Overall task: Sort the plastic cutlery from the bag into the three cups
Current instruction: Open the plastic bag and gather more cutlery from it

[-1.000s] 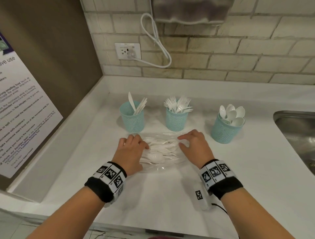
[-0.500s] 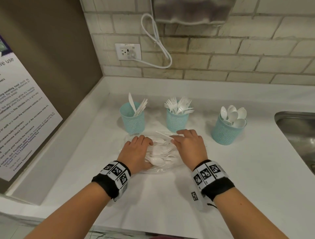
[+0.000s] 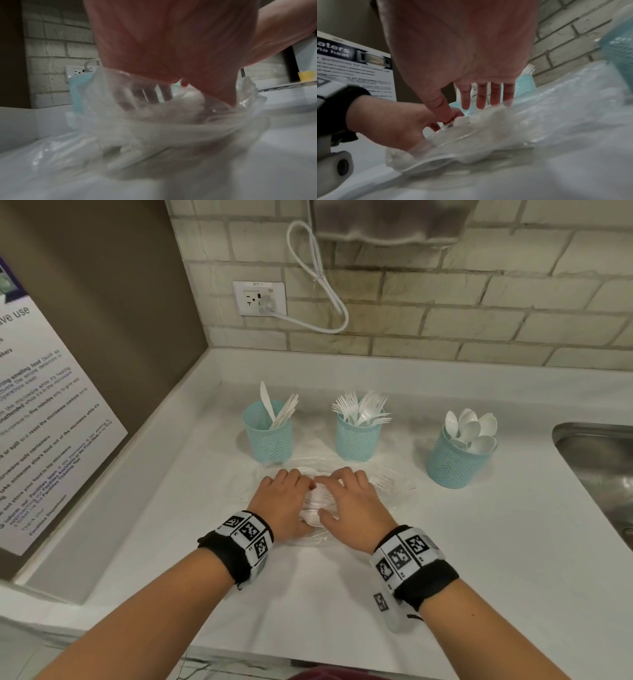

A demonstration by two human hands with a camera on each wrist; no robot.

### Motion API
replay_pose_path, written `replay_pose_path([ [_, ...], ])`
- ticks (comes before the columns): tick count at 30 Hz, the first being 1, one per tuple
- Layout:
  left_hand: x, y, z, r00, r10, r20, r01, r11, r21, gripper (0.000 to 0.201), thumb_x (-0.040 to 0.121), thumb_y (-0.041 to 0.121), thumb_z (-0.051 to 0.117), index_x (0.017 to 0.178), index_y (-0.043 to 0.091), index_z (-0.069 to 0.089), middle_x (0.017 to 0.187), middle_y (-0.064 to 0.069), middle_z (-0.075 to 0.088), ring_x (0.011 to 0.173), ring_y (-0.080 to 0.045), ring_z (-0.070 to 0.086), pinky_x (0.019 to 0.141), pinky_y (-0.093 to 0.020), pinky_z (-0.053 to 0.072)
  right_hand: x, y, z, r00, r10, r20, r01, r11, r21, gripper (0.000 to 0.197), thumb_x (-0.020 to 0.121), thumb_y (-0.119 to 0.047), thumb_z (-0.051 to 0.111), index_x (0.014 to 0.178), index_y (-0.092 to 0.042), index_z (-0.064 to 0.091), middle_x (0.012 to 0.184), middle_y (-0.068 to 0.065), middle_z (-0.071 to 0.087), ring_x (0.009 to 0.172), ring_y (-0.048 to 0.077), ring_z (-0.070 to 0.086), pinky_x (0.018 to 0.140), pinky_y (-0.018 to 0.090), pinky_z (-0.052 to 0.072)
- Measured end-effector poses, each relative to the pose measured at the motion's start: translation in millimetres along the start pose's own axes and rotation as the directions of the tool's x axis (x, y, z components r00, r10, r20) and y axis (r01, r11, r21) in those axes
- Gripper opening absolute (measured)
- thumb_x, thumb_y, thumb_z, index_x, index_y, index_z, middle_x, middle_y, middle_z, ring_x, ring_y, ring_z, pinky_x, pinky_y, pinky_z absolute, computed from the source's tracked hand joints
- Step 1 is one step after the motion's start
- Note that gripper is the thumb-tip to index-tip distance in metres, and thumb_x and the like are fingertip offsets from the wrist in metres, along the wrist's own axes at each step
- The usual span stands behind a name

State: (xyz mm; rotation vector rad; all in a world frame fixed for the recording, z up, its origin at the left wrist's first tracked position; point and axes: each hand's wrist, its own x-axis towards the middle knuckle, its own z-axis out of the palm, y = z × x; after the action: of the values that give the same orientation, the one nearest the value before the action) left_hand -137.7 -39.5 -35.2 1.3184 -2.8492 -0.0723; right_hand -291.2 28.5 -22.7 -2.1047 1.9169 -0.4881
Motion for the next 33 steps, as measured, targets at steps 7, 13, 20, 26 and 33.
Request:
replay_pose_path([
  [7,12,9,1,0.998,-0.009,0.059,0.008,1.000,0.007,0.070,0.076,0.060,0.059,0.125,0.015,0.037,0.126,-0.004,0.041,0.115,-0.024,0.039,0.090,-0.039,0.037,-9,27,-5,0.988,0.155,0.022,-0.157,0.980,0.125,0.048,0.091,-0.032,0.054,0.138,-0.027,0.041,0.132,0.006,0.040,0.121,0.023,0.036,0.107,0.031,0.031],
  [13,15,16,0,0.998,-0.006,0.055,0.012,0.993,-0.116,0.074,0.073,0.050,0.069,0.129,0.019,0.034,0.131,0.001,0.040,0.118,-0.021,0.036,0.090,-0.036,0.037,-2,17,11,0.998,0.064,-0.013,-0.059,0.970,0.237,0.043,0.093,-0.014,0.054,0.135,-0.018,0.049,0.121,0.009,0.045,0.117,0.022,0.042,0.100,0.017,0.027],
  [20,17,16,0,0.982,-0.135,0.131,0.154,0.977,-0.150,0.083,0.070,0.049,0.072,0.136,0.017,0.032,0.134,-0.003,0.045,0.123,-0.023,0.038,0.100,-0.039,0.036,-9,26,0,0.981,0.111,-0.159,-0.076,0.975,0.209,0.044,0.089,-0.022,0.056,0.132,-0.024,0.049,0.123,0.000,0.052,0.112,0.021,0.041,0.099,0.030,0.034],
  [26,22,2,-6,0.982,-0.103,0.159,0.143,0.954,-0.263,0.081,0.068,0.051,0.076,0.131,0.015,0.040,0.126,-0.003,0.053,0.113,-0.021,0.049,0.093,-0.030,0.042,-14,42,-4,0.958,0.199,-0.206,-0.164,0.971,0.174,0.044,0.087,-0.027,0.059,0.131,-0.024,0.052,0.126,0.003,0.046,0.115,0.023,0.035,0.103,0.030,0.029],
  [33,23,-5,-11,0.981,-0.047,0.189,0.114,0.926,-0.360,0.068,0.069,0.044,0.080,0.119,0.014,0.046,0.113,-0.002,0.056,0.104,-0.020,0.053,0.080,-0.026,0.038,-7,43,2,0.971,0.166,-0.173,-0.093,0.926,0.366,0.030,0.093,-0.012,0.052,0.120,-0.019,0.062,0.116,0.007,0.054,0.114,0.024,0.048,0.103,0.026,0.035],
])
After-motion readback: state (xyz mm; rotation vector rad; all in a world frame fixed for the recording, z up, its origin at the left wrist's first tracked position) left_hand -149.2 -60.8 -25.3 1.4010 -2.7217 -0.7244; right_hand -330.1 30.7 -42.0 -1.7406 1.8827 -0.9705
